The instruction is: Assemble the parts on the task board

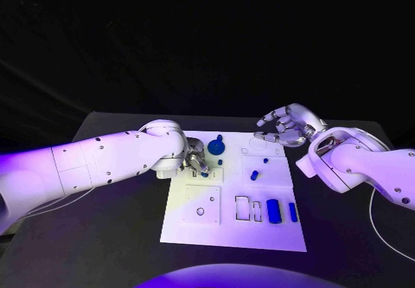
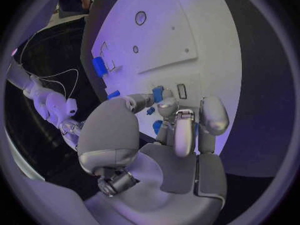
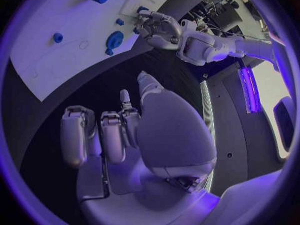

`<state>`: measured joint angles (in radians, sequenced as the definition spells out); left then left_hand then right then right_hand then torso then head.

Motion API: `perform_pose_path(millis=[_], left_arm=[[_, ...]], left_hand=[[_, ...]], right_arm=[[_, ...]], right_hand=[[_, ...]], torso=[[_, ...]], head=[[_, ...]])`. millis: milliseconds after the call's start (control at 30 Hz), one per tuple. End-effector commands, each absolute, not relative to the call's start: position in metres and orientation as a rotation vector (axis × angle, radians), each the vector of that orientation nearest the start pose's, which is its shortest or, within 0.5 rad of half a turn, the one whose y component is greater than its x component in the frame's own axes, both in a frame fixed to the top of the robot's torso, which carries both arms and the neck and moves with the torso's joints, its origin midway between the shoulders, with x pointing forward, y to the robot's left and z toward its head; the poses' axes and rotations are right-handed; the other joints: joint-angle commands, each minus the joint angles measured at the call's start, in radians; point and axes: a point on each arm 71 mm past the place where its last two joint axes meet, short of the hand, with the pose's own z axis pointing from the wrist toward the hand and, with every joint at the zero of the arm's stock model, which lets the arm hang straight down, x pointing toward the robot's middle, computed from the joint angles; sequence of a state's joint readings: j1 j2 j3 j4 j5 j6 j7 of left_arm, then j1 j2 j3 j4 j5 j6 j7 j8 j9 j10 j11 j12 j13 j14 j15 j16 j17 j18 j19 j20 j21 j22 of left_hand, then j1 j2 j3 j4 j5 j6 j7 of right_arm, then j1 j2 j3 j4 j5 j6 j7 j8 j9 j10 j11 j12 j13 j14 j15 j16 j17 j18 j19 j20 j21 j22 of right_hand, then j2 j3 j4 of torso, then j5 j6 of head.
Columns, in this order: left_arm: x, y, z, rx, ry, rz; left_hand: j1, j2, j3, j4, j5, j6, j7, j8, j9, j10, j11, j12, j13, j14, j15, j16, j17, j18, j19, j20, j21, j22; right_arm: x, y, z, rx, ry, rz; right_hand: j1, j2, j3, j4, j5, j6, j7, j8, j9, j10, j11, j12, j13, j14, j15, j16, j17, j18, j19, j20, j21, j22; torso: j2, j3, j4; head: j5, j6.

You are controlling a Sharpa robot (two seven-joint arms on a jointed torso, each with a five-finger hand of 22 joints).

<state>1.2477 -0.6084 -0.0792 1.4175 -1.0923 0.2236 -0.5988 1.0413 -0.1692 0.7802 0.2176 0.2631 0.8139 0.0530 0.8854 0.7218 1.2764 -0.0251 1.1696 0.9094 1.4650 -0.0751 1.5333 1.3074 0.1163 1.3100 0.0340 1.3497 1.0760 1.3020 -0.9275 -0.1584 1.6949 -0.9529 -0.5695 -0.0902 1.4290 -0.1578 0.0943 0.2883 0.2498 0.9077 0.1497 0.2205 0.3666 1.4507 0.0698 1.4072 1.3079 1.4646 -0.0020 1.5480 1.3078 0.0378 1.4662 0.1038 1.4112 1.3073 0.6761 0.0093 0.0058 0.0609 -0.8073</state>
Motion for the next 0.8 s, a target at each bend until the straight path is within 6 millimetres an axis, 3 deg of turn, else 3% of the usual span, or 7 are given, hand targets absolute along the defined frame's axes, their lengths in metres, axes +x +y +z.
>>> perform_pose_path(millis=[33,533,700,800], left_arm=[[0.485,0.1274,-0.2294,0.033,2.431,-0.379],[0.4867,0.1271,-0.2311,0.024,2.444,-0.378],[0.4867,0.1277,-0.2316,0.025,2.449,-0.374],[0.487,0.1281,-0.2319,0.023,2.451,-0.373]], left_hand=[[-0.014,0.003,0.177,-0.173,-0.008,0.013,-0.009,0.005,0.001,0.007,-0.002,0.004,-0.002,0.086,-0.006,0.003,0.19,-0.018,0.008,-0.002,0.005,0.001],[-0.078,0.0,0.118,-0.131,-0.022,0.023,-0.017,0.0,-0.002,0.011,-0.007,0.002,-0.005,0.086,-0.011,0.003,0.191,-0.018,0.009,-0.006,0.001,0.0],[-0.102,-0.004,0.073,-0.108,-0.026,0.03,-0.019,-0.004,-0.004,0.01,-0.009,0.002,-0.006,0.086,-0.012,0.003,0.19,-0.018,0.009,-0.008,-0.001,-0.002],[-0.13,-0.005,0.019,-0.074,-0.033,0.039,-0.018,-0.007,-0.007,0.01,-0.008,0.003,-0.006,0.086,-0.011,0.003,0.19,-0.018,0.01,-0.008,-0.003,-0.003]], right_arm=[[0.4589,-0.2062,-0.1637,0.338,1.617,0.876],[0.4588,-0.2067,-0.1641,0.342,1.616,0.878],[0.4587,-0.2068,-0.1643,0.343,1.616,0.88],[0.4587,-0.2069,-0.1644,0.344,1.615,0.881]], right_hand=[[-0.012,-0.001,0.005,0.0,-0.001,0.003,-0.001,0.003,0.002,-0.003,-0.005,-0.005,0.107,0.087,-0.005,-0.005,0.178,0.006,0.014,-0.005,-0.002,0.146],[-0.013,-0.001,0.005,0.0,-0.001,0.003,-0.001,0.003,0.002,-0.005,-0.005,-0.007,0.105,0.086,-0.005,-0.006,0.176,0.007,0.013,-0.005,-0.004,0.145],[-0.014,-0.001,0.005,0.001,-0.001,0.002,-0.001,0.004,0.002,-0.005,-0.005,-0.008,0.105,0.086,-0.005,-0.006,0.175,0.007,0.013,-0.005,-0.004,0.145],[-0.015,-0.001,0.005,0.001,-0.001,0.002,-0.001,0.004,0.002,-0.006,-0.005,-0.008,0.104,0.086,-0.005,-0.006,0.175,0.007,0.012,-0.005,-0.006,0.143]], torso=[[0.001,-0.0005,-0.0004],[0.002,-0.0006,0.0006],[0.001,-0.0002,0.0006],[0.0,-0.0004,0.0006]], head=[[-0.001,-0.001],[-0.006,-0.005],[-0.006,-0.007],[-0.005,-0.008]])
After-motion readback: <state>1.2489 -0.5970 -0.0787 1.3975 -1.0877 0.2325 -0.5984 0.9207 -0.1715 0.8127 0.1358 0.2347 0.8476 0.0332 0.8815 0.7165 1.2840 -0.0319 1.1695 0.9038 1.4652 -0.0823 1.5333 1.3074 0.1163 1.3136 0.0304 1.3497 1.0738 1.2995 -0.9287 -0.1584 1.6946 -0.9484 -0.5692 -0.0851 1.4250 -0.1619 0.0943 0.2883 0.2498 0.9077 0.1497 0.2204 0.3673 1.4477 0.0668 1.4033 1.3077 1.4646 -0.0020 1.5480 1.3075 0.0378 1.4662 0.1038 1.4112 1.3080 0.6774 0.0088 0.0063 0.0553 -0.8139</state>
